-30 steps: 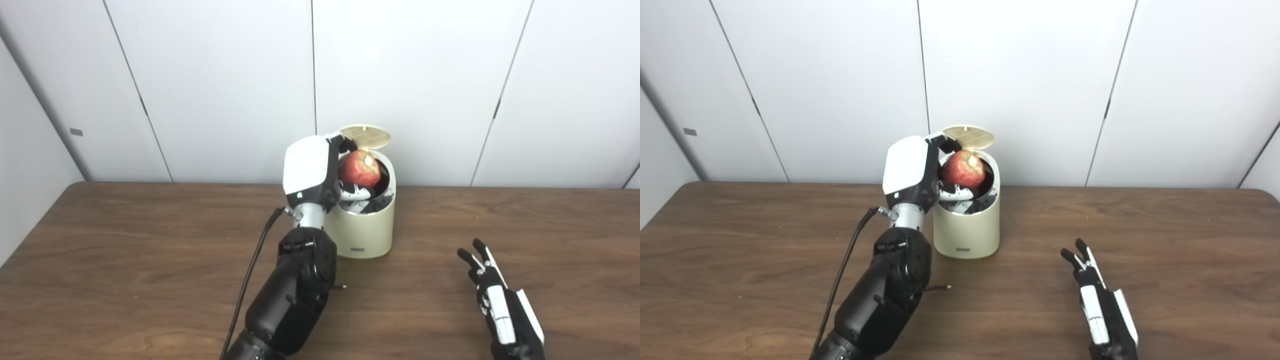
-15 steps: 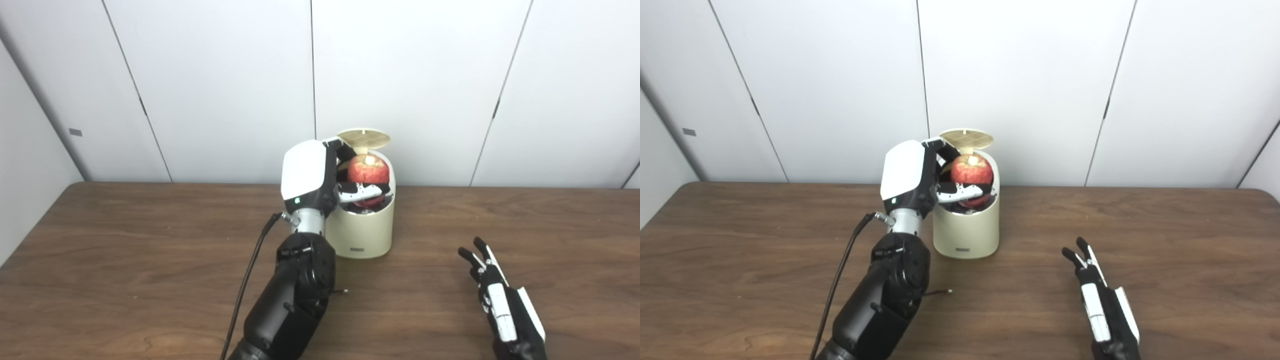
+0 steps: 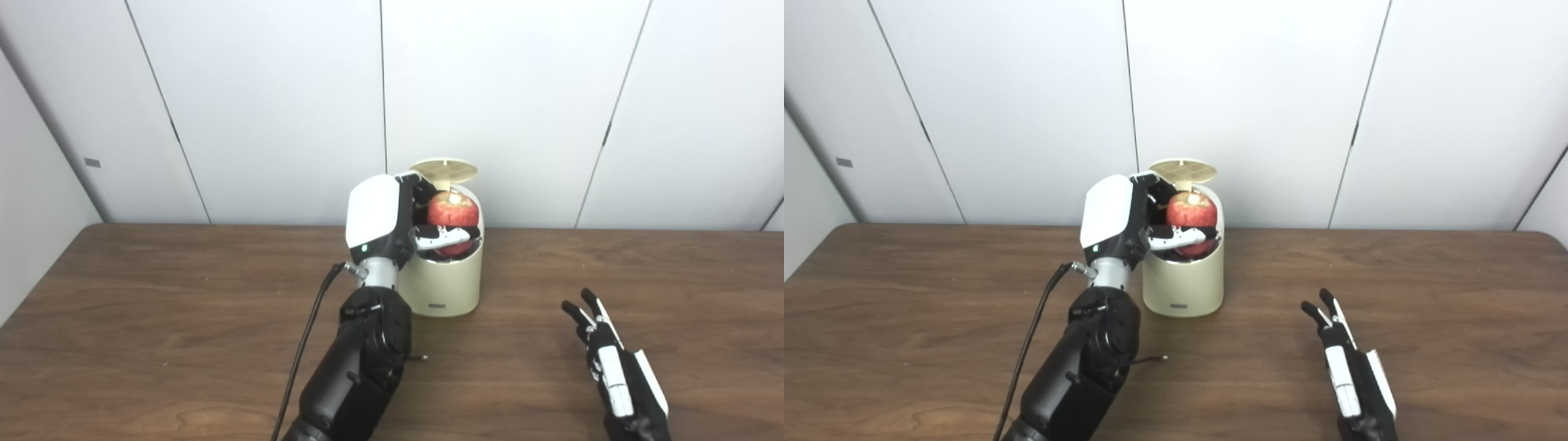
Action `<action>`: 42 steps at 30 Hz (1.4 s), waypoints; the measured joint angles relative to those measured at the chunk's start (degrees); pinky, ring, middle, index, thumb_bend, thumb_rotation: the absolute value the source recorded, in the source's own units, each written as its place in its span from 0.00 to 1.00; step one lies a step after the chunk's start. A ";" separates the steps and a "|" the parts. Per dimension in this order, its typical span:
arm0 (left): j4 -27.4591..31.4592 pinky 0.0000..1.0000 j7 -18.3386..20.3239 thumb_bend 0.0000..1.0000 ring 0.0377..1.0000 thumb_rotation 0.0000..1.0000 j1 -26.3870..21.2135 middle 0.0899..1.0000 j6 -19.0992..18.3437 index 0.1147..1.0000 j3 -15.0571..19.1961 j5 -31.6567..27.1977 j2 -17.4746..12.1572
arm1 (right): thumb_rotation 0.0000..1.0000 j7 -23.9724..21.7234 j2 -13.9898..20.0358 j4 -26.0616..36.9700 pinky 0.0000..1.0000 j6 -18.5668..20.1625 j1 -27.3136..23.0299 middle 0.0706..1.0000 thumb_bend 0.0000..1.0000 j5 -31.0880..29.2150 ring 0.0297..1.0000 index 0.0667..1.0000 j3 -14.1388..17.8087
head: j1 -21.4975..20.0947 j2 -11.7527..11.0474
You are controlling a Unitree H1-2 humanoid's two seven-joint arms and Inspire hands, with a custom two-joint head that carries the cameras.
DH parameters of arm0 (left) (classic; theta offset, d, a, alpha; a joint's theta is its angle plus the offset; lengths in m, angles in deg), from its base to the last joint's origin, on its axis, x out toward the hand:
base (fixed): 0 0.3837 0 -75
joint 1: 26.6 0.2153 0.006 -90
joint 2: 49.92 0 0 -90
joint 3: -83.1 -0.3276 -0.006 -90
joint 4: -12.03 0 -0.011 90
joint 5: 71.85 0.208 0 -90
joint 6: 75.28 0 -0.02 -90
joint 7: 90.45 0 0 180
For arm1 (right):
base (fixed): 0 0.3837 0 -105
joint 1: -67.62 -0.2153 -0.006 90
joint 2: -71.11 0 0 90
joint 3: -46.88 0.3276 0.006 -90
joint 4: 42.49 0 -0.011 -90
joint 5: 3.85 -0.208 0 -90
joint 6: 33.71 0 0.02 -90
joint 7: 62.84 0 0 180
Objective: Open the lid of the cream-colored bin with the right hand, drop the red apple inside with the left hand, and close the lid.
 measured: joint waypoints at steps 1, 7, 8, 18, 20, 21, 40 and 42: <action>-0.06 0.54 -0.01 0.52 0.58 0.05 -0.04 0.57 0.00 0.43 -0.06 0.04 -0.01 | 1.00 0.00 0.01 0.00 1.00 0.00 0.00 0.89 0.63 0.00 0.97 0.97 0.00 | 0.00 0.00; -0.62 0.65 -0.10 0.52 0.68 0.05 -0.40 0.67 -0.28 0.43 -0.80 1.47 -0.23 | 1.00 0.00 0.06 -0.01 1.00 -0.24 0.02 0.88 0.63 0.00 0.97 0.97 0.00 | 0.35 0.09; -0.69 0.65 -0.21 0.52 0.69 0.05 -0.42 0.68 -0.29 0.43 -0.94 1.76 -0.28 | 1.00 -0.01 0.07 -0.01 1.00 -0.44 0.03 0.88 0.63 0.00 0.97 0.97 -0.01 | 0.35 0.09; -4.46 0.54 -5.25 0.51 0.59 0.03 -0.83 0.57 1.85 0.42 -2.57 4.66 -1.57 | 1.00 -0.64 0.16 -0.04 1.00 -1.07 0.07 0.88 0.61 -0.91 0.98 0.98 -0.01 | 1.32 0.18; -5.10 0.53 -6.24 0.51 0.58 0.01 -1.05 0.51 1.94 0.42 -3.08 5.30 -2.05 | 1.00 -0.84 0.17 -0.07 1.00 -1.15 0.06 0.88 0.60 -1.14 0.98 0.98 -0.01 | 1.58 0.35; -5.44 0.52 -6.52 0.51 0.57 0.00 -1.15 0.50 1.93 0.42 -3.36 6.03 -2.23 | 1.00 -0.96 0.17 -0.08 1.00 -1.17 0.06 0.88 0.60 -1.28 0.98 0.98 0.00 | 1.58 0.35; -7.12 0.54 -8.96 0.52 0.56 0.00 -1.65 0.47 1.86 0.42 -5.07 9.71 -4.17 | 1.00 -2.45 0.19 -0.11 1.00 -1.35 0.06 0.87 0.57 -3.05 0.98 0.98 0.11 | 2.37 0.53; -6.70 0.55 -8.34 0.52 0.57 0.00 -1.59 0.47 1.38 0.42 -5.14 10.40 -4.19 | 1.00 -2.44 0.19 -0.11 1.00 -1.34 0.06 0.87 0.56 -3.09 0.98 0.98 0.14 | 2.37 0.53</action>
